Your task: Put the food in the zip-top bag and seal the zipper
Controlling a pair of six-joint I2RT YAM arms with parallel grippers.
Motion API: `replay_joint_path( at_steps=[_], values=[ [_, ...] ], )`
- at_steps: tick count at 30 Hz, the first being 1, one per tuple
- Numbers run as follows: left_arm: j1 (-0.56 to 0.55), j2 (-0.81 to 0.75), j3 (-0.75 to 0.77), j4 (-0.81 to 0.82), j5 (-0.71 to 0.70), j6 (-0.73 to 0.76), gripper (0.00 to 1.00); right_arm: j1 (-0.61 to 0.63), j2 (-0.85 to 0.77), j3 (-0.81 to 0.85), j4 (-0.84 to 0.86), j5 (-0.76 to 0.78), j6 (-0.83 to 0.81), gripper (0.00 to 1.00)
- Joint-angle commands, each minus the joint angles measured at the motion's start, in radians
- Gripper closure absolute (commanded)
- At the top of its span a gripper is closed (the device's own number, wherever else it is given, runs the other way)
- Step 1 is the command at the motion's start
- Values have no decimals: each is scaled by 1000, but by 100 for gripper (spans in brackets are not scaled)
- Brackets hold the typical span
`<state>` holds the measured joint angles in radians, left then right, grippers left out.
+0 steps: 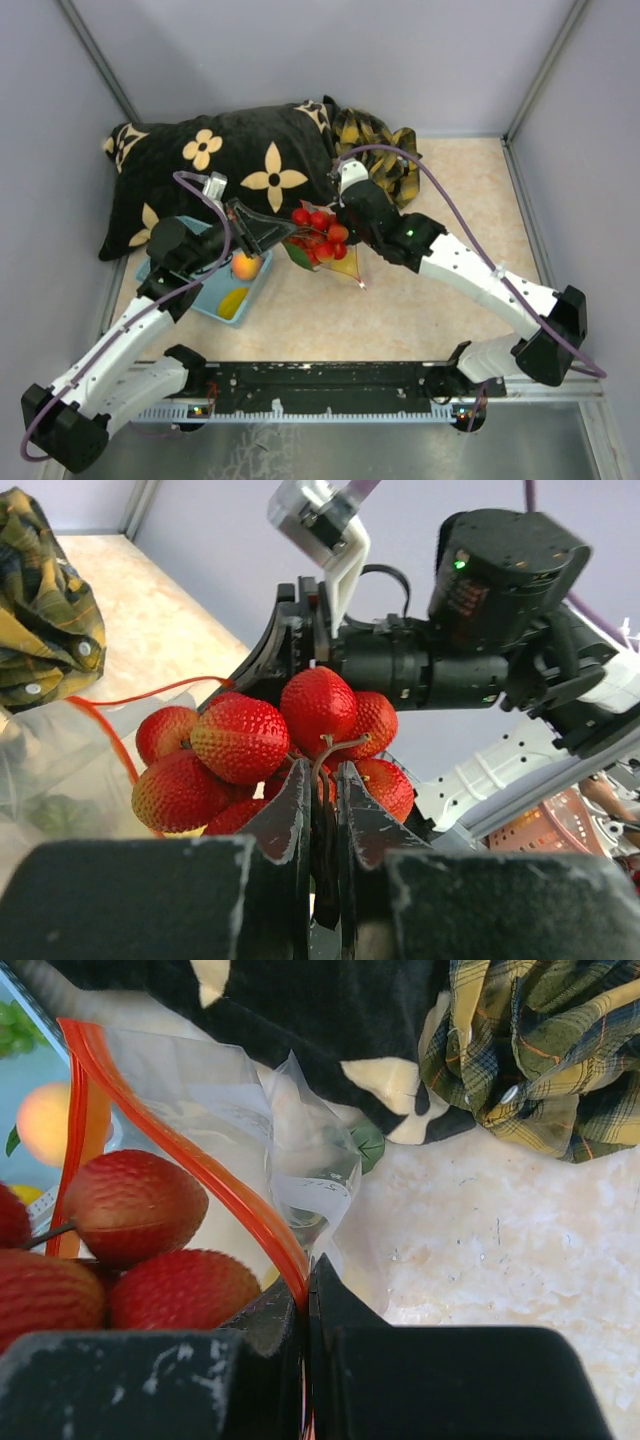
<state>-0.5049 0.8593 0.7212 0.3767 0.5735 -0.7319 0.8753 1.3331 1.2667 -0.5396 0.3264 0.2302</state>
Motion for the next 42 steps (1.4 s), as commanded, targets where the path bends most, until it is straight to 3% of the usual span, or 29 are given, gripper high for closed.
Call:
replay_joint_path(
  at_steps=[1, 17, 36, 42],
  values=[
    [-19, -4, -27, -9, -46, 77, 100, 12, 0, 64, 40, -12, 6, 100],
    [-82, 76, 90, -372, -229, 329, 100, 12, 9, 67, 53, -46, 9, 100],
    [-227, 195, 230, -406, -397, 359, 100, 11, 12, 56, 90, -164, 33, 100],
    [-250, 201, 222, -402, -568, 318, 100, 13, 3, 48, 104, -196, 44, 100]
  ],
)
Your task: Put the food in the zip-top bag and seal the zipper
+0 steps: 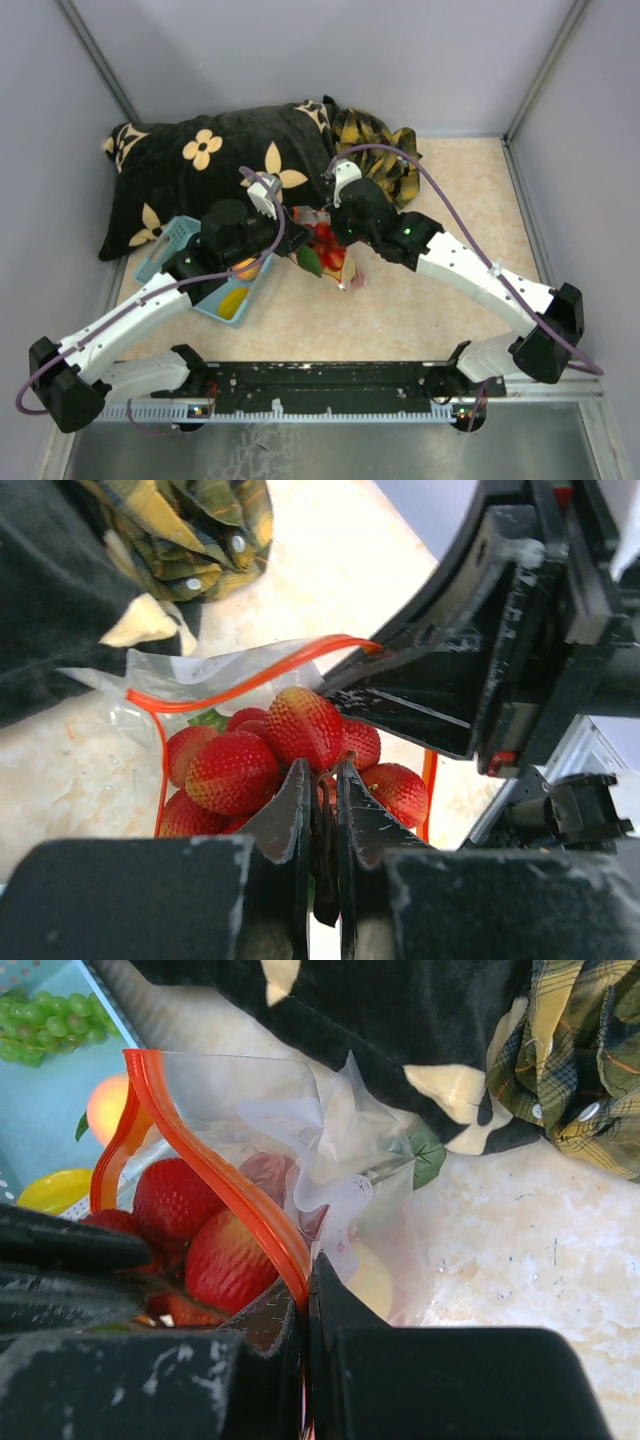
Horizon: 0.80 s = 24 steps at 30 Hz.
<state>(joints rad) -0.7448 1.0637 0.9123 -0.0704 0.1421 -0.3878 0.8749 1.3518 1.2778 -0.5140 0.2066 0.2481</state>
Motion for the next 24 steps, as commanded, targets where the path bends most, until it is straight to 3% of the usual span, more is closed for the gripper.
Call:
replay_joint_path(
  at_steps=[1, 9, 15, 24],
  values=[
    [-10, -9, 25, 52, -162, -46, 100, 12, -13, 37, 80, -86, 28, 100],
    [-8, -63, 33, 66, -321, -202, 100, 13, -12, 8, 81, -94, 39, 100],
    [-8, -47, 118, 0, -275, -264, 100, 12, -8, -10, 80, -91, 40, 100],
    [-7, -77, 112, -22, -365, -312, 100, 12, 0, -31, 94, -104, 47, 100]
  ],
)
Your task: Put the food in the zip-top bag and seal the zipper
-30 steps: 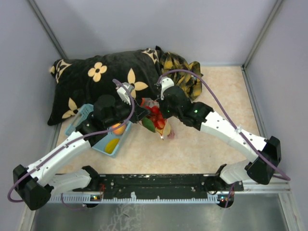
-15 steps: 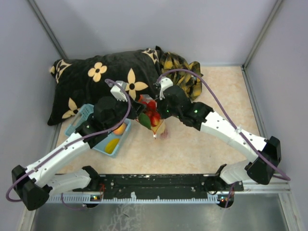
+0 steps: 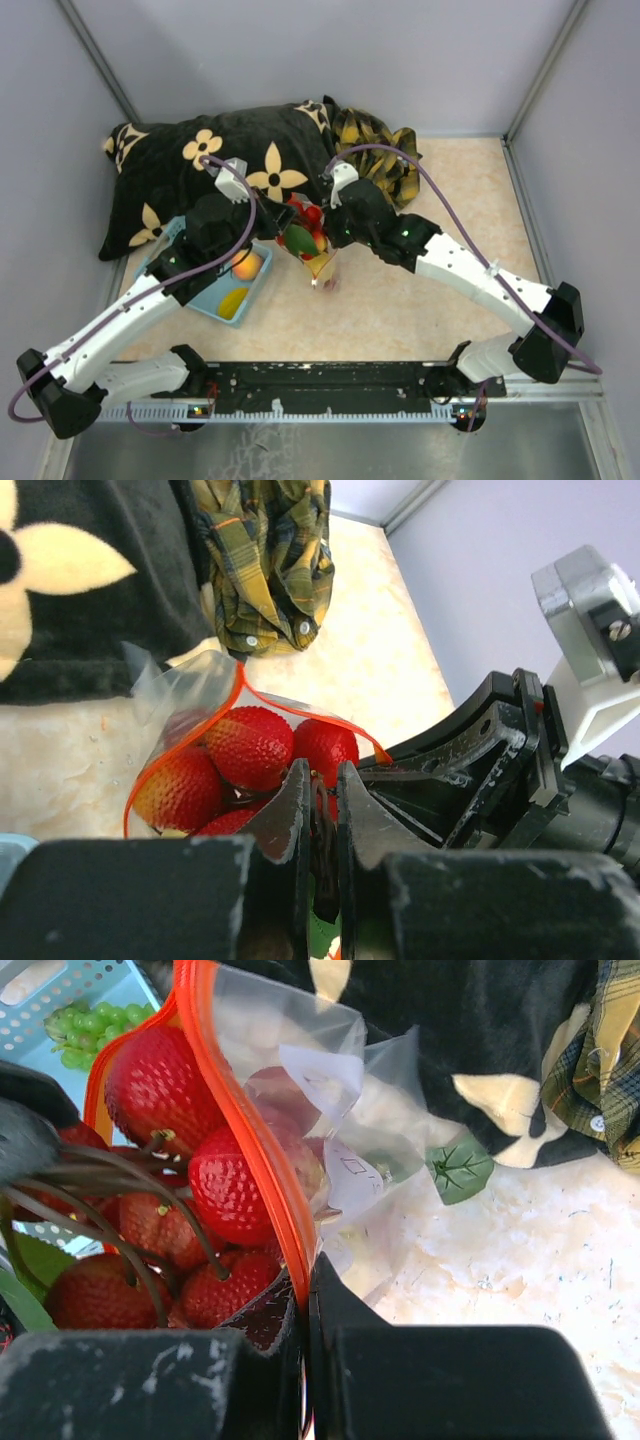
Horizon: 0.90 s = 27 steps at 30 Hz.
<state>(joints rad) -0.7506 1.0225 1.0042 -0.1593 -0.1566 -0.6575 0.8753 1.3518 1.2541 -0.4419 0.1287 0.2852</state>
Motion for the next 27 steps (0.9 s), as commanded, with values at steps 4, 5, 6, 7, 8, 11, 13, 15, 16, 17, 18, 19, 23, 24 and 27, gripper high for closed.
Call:
replay_joint_path(
  at_steps=[4, 5, 6, 7, 8, 11, 13, 15, 16, 17, 18, 19, 23, 24, 27],
  values=[
    [-1, -38, -39, 119, -73, -65, 100, 12, -2, -6, 29, -38, 15, 100],
    [-2, -39, -60, 141, -63, -72, 100, 12, -2, -5, 33, -42, 16, 100],
    [-3, -41, -85, 173, -54, -74, 100, 12, 0, -5, 37, -49, 18, 100],
    [-3, -37, -103, 197, -50, -72, 100, 11, 2, -4, 39, -54, 20, 100],
    [-3, -26, -104, 198, -43, -70, 100, 11, 5, -4, 40, -58, 20, 100],
    [-4, 12, -80, 153, 19, -45, 100, 11, 7, -2, 47, -58, 23, 100],
    [-7, 27, -72, 123, 38, -23, 100, 11, 5, -1, 50, -52, 23, 100],
    [-11, 37, -74, 89, 38, -5, 100, 12, 2, 1, 57, -51, 23, 100],
    [-14, 44, -73, 76, 38, 7, 100, 11, 1, 3, 61, -55, 23, 100],
    [-17, 52, -71, 61, 36, 21, 100, 13, 2, 6, 64, -60, 22, 100],
    [-20, 61, -67, 46, 30, 29, 99, 12, 3, 8, 68, -68, 23, 100],
    [-24, 72, -65, 31, 21, 35, 96, 12, 4, 9, 71, -76, 24, 100],
    [-26, 108, -46, -8, 2, 45, 72, 11, 11, 11, 78, -99, 26, 100],
    [-26, 113, -37, -13, -9, 49, 65, 12, 12, 10, 78, -101, 26, 100],
    [-26, 109, -11, -25, -40, 71, 49, 11, 9, 1, 77, -101, 31, 100]
  ],
)
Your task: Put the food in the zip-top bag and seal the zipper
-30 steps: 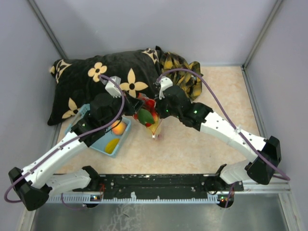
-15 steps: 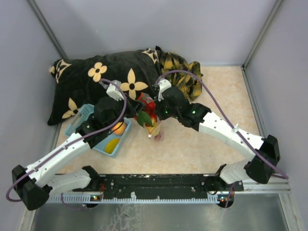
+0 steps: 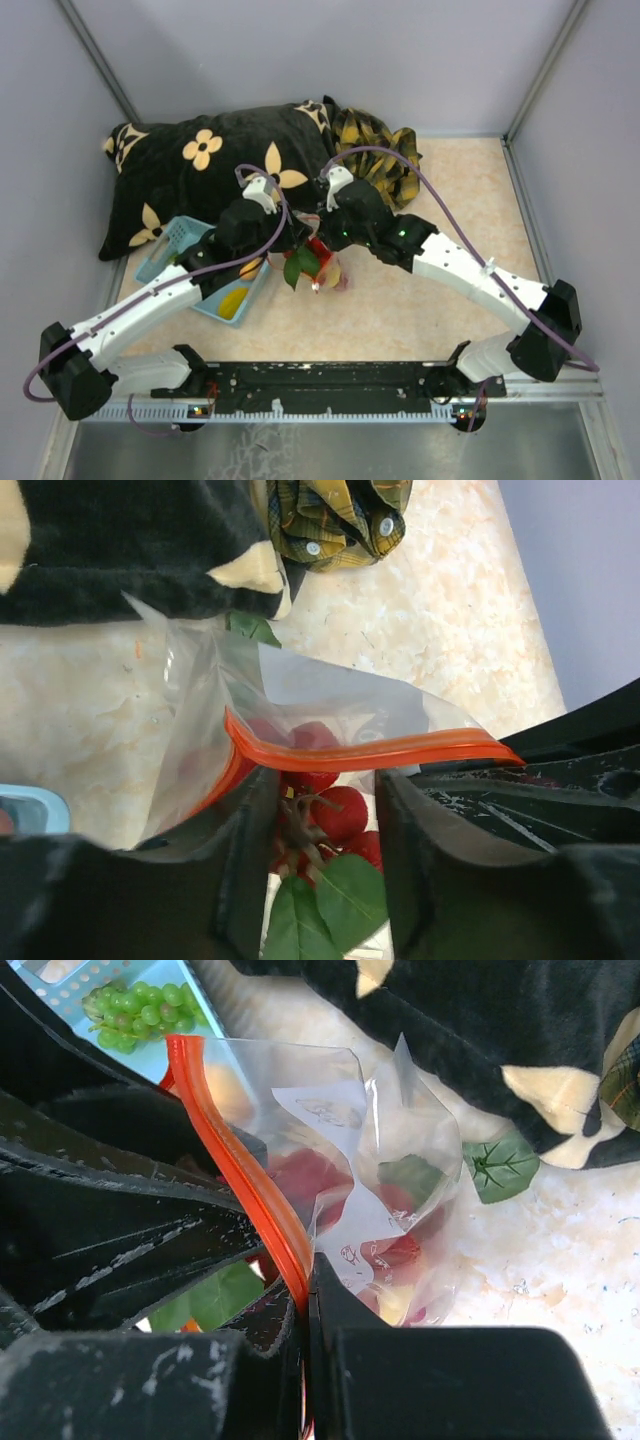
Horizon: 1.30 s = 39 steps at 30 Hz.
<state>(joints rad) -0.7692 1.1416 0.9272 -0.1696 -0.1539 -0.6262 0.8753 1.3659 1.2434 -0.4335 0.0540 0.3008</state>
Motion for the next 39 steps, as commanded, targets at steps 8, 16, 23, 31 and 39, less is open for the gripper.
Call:
replay_joint_path(
  at_steps=[8, 16, 23, 31, 39],
  values=[
    [-7, -73, 153, -133, -57, 71, 21, 10, -12, -19, 69, 9, 24, 100],
    [3, -174, 146, -409, -190, 32, 20, 4, -14, -18, 72, 6, 24, 100],
    [24, -215, 16, -448, -72, -65, 26, 2, -13, -17, 73, 3, 22, 100],
    [24, -277, -141, -395, -12, -160, 34, 2, -16, -24, 82, 2, 26, 100],
    [25, -191, -163, -296, 1, -132, 65, 1, -16, -24, 80, 7, 26, 100]
  ],
)
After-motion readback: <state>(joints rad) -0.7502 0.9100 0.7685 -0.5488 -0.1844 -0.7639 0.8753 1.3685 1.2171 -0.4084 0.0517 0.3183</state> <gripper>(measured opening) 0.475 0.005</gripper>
